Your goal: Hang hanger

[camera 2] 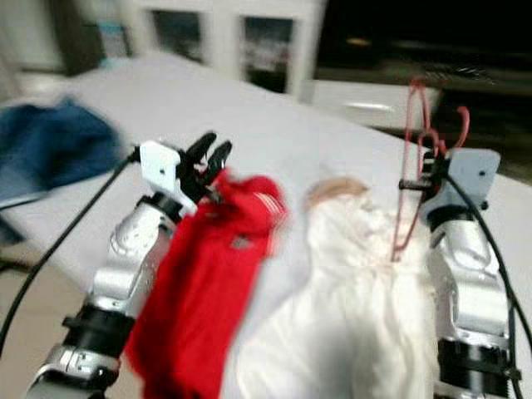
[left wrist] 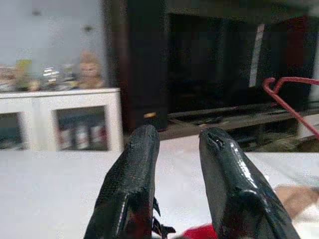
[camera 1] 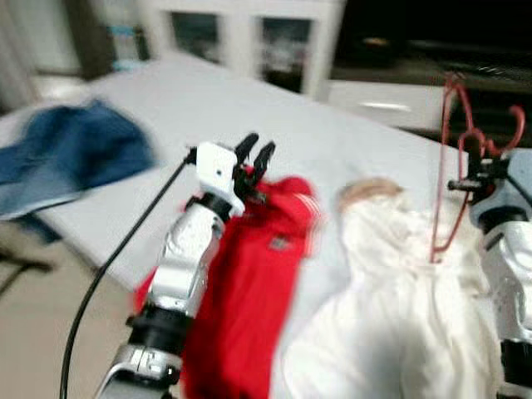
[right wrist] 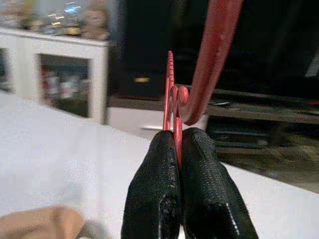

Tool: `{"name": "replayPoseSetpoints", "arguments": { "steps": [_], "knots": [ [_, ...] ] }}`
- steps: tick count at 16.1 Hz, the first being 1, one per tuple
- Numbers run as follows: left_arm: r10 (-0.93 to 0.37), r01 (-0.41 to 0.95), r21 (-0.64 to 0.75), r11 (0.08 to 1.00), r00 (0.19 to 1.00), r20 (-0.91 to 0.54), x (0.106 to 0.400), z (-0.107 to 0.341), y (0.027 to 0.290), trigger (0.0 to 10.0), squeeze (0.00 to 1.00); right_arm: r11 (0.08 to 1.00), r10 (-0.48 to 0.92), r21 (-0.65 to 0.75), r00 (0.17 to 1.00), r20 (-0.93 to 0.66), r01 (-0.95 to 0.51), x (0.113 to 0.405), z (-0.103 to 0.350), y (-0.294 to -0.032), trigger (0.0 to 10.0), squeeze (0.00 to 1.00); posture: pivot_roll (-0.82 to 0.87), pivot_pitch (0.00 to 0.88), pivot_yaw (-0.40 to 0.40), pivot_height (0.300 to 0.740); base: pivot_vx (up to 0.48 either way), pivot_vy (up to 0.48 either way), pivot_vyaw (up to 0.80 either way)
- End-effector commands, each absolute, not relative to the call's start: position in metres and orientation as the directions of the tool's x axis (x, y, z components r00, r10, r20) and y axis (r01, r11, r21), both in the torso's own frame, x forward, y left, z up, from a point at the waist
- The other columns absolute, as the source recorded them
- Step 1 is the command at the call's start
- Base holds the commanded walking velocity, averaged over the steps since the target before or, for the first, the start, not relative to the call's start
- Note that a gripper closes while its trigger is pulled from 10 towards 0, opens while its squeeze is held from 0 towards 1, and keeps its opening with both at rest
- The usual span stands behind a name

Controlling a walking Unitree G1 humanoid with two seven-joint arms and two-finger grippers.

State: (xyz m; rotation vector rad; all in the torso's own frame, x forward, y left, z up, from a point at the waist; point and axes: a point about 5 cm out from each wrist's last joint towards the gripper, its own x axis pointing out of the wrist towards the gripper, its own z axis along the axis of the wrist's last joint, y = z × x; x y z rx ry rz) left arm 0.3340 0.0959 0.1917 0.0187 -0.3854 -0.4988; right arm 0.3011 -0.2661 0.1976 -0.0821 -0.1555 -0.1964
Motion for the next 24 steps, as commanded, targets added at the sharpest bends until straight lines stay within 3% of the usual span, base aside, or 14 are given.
{"name": "replayPoseSetpoints", "arguments": {
  "steps": [1, 7, 14, 18, 24],
  "knots": [
    [-0.471, 0.462, 0.117, 0.879, 0.808, 0.353, 0.334, 0.191, 0.098, 10.0, 0.0, 0.977, -0.19, -0.063, 0.966, 0.176, 0.203, 0.3, 0.203, -0.268, 10.0, 0.0, 0.01, 0.049, -0.015, 0.74, 0.0, 0.0, -0.8],
    [-0.474, 0.46, 0.129, 0.878, 0.805, 0.356, 0.335, 0.192, 0.097, 10.0, 0.0, 0.98, -0.174, -0.068, 0.966, 0.189, 0.19, 0.3, 0.206, -0.266, 10.0, 0.0, 0.01, 0.048, -0.015, 0.74, 0.0, 0.0, -0.74],
    [-0.479, 0.453, 0.157, 0.877, 0.808, 0.343, 0.336, 0.191, 0.096, 10.0, 0.0, 0.994, -0.082, -0.053, 0.974, 0.213, 0.095, 0.301, 0.217, -0.253, 10.0, 0.0, 0.0, 0.05, -0.015, 0.74, 0.0, 0.0, 0.0],
    [-0.472, 0.425, 0.215, 0.879, 0.84, 0.268, 0.341, 0.183, 0.092, 10.0, 0.0, 0.982, 0.056, -0.19, 0.977, 0.206, -0.016, 0.303, 0.233, -0.243, 10.0, 0.0, 0.0, 0.044, -0.013, 0.74, 0.0, -0.435, 0.0],
    [-0.473, 0.432, 0.201, 0.879, 0.841, 0.262, 0.342, 0.181, 0.09, 10.0, 0.0, 0.979, 0.111, -0.189, 0.98, 0.167, -0.079, 0.301, 0.225, -0.235, 10.0, 0.0, 0.0, 0.042, -0.01, 0.74, 0.0, -0.379, 0.0]
  ]
}}
